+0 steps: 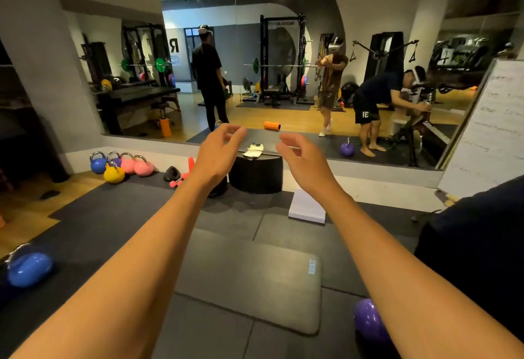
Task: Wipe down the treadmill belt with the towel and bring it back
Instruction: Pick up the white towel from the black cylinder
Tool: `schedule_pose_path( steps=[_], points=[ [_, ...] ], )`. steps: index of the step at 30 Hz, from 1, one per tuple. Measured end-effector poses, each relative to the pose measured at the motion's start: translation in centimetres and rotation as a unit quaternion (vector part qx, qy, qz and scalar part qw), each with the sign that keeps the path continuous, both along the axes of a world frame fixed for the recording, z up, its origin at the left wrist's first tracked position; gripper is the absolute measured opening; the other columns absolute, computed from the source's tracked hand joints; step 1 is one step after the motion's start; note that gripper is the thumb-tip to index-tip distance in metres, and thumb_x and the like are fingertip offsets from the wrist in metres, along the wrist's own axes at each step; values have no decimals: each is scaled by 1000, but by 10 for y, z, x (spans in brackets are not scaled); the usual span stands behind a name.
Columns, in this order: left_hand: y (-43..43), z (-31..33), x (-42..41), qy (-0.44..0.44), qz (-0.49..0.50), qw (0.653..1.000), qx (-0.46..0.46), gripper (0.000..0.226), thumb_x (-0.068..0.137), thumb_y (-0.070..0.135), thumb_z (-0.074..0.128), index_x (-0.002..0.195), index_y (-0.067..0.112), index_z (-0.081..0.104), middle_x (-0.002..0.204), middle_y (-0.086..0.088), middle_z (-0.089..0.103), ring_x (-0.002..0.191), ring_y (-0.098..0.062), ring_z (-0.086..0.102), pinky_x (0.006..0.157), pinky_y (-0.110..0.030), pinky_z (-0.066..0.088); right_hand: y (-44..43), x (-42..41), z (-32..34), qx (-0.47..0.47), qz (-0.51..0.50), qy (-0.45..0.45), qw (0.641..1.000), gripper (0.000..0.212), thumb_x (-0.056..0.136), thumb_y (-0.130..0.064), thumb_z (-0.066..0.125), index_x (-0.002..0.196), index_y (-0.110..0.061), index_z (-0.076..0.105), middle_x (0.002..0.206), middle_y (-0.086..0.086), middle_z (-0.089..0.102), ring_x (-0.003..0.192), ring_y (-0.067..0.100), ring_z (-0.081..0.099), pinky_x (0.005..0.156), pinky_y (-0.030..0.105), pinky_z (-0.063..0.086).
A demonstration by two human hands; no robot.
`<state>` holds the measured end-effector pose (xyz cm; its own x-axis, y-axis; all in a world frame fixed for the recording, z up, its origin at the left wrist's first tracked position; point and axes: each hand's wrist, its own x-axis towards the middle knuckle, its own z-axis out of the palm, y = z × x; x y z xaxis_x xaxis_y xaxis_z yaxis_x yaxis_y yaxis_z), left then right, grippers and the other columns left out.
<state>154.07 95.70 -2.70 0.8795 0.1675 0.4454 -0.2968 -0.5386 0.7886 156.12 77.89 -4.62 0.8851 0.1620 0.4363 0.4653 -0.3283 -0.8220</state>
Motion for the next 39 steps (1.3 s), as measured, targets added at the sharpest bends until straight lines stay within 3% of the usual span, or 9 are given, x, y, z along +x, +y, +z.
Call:
schedule_pose_path(
  steps=[3,6,10,15,18,21,25,30,39],
  points=[
    [34,6,72,7,12,1000,-1,44,98,48,42,128,20,54,126,-2,58,111,-18,55,95,-39,47,35,75,6,12,3,4,1000,34,96,-37,51,128,-25,53,127,-7,56,109,4,49,85,19,37],
    [68,1,140,14,16,1000,-10,44,97,51,41,127,21,54,125,0,57,112,-19,55,97,-41,47,70,145,0,16,4,6,1000,34,96,-36,51,128,-25,53,126,-7,56,110,4,49,88,22,39],
    [113,-16,236,25,1,999,-35,42,98,47,41,129,20,54,115,5,54,111,-18,54,98,-40,45,117,237,-13,29,1,7,1000,34,96,-36,51,128,-24,53,126,-8,55,111,4,48,92,24,41],
    [171,-21,358,47,-26,997,-63,42,97,48,43,125,20,56,118,-1,59,105,-15,53,85,-31,43,179,348,-16,35,-14,26,999,34,97,-35,51,129,-23,52,119,-12,52,107,2,47,77,12,38],
    [200,-18,432,50,-39,996,-69,40,98,47,43,125,20,56,116,0,60,101,-13,54,81,-29,42,208,412,-11,36,-24,28,999,32,97,-35,51,127,-24,53,116,-13,52,106,3,48,82,18,39],
    [219,-26,501,63,-38,994,-76,40,99,45,41,126,19,55,115,3,59,105,-15,55,84,-31,44,228,477,-12,32,-41,35,998,33,97,-34,51,128,-21,53,120,-9,54,108,4,47,86,22,39],
    [242,-51,602,85,-39,993,-77,41,98,46,42,127,20,55,117,3,58,108,-17,55,93,-37,45,247,573,-31,33,-60,52,996,33,97,-33,51,127,-20,54,125,-4,56,109,6,49,77,13,39],
    [263,-72,738,97,-45,991,-75,38,98,44,44,125,21,56,109,6,57,102,-14,55,89,-34,46,269,714,-59,42,-63,69,995,32,97,-33,51,127,-20,54,116,-10,54,108,5,50,79,14,37],
    [294,-87,975,154,-22,985,-77,30,97,47,44,116,27,56,111,4,60,102,-15,56,91,-37,47,309,947,-85,44,-55,125,990,36,97,-32,52,129,-16,54,122,-4,57,108,5,50,86,18,37]
  ],
)
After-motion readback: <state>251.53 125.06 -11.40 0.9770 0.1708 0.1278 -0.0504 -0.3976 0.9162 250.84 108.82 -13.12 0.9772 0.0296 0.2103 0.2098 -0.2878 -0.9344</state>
